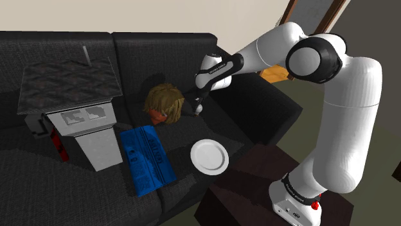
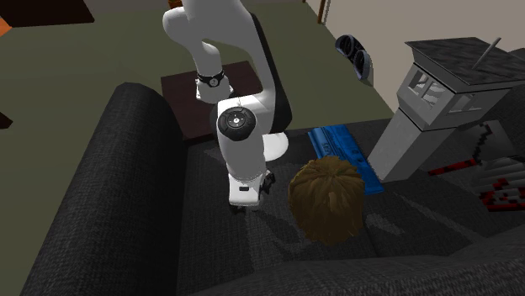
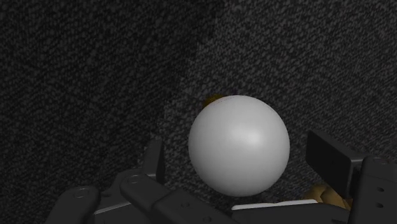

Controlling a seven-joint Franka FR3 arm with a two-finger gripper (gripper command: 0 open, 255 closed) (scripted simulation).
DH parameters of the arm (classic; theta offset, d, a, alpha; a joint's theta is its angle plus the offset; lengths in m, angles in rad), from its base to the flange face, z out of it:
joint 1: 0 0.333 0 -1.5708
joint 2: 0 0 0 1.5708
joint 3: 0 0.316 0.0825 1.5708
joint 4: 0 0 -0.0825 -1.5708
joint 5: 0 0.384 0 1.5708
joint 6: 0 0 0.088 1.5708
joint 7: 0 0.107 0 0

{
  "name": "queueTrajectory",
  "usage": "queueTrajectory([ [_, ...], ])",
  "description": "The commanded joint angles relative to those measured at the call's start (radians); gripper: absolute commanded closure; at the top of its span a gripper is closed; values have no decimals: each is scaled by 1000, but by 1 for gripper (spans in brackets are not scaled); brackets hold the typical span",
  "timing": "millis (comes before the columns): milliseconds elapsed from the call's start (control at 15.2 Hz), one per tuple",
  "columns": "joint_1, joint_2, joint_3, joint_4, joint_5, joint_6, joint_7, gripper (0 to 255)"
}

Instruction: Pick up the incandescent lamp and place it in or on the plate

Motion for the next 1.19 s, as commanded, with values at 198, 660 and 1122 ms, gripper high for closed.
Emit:
queueTrajectory([
  [198,0,2,0,0,0,2,0,0],
  [660,0,2,0,0,0,2,0,255],
  [1122,2,-29,-3,-1,-5,-27,5,255],
])
